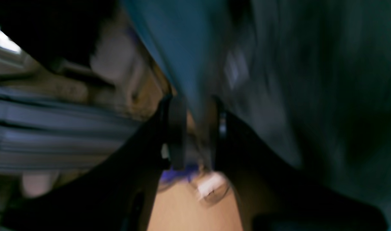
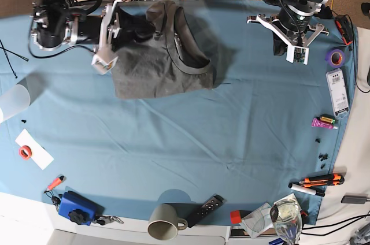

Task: Fold the T-shirt properly
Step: 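Lower the folded bundle with the right gripper and press it flat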

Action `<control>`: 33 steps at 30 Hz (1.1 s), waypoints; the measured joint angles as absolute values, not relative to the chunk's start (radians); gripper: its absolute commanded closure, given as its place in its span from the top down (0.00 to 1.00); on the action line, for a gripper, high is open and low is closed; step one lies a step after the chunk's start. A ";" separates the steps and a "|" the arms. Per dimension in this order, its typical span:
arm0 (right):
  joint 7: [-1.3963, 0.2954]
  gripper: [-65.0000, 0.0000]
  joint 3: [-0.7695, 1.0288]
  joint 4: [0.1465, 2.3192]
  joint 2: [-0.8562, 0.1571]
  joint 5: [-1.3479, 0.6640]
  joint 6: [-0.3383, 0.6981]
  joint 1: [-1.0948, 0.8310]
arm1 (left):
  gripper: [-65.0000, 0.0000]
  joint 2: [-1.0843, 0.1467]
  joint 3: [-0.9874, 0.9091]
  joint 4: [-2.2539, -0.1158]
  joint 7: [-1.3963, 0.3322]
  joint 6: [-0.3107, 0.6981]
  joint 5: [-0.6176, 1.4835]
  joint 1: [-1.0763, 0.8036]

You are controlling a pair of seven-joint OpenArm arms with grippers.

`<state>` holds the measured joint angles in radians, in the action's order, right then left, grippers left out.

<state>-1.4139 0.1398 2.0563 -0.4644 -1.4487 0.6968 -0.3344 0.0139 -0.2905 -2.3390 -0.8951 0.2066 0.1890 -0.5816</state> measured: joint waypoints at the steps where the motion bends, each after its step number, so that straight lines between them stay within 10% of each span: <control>1: -1.413 0.20 0.171 2.088 -0.454 -1.443 0.696 -0.332 | 0.00 0.014 -0.290 -2.339 -0.895 0.207 0.189 -0.581; 33: -1.324 0.20 -0.019 1.469 -0.373 -1.141 0.730 -0.124 | 0.00 0.014 -0.290 -2.339 -0.896 0.207 0.188 -0.582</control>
<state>-1.3239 -0.0189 1.4689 -0.3729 -1.1412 0.7303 -0.1242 0.0139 -0.2905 -2.3390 -0.8955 0.2066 0.1883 -0.5816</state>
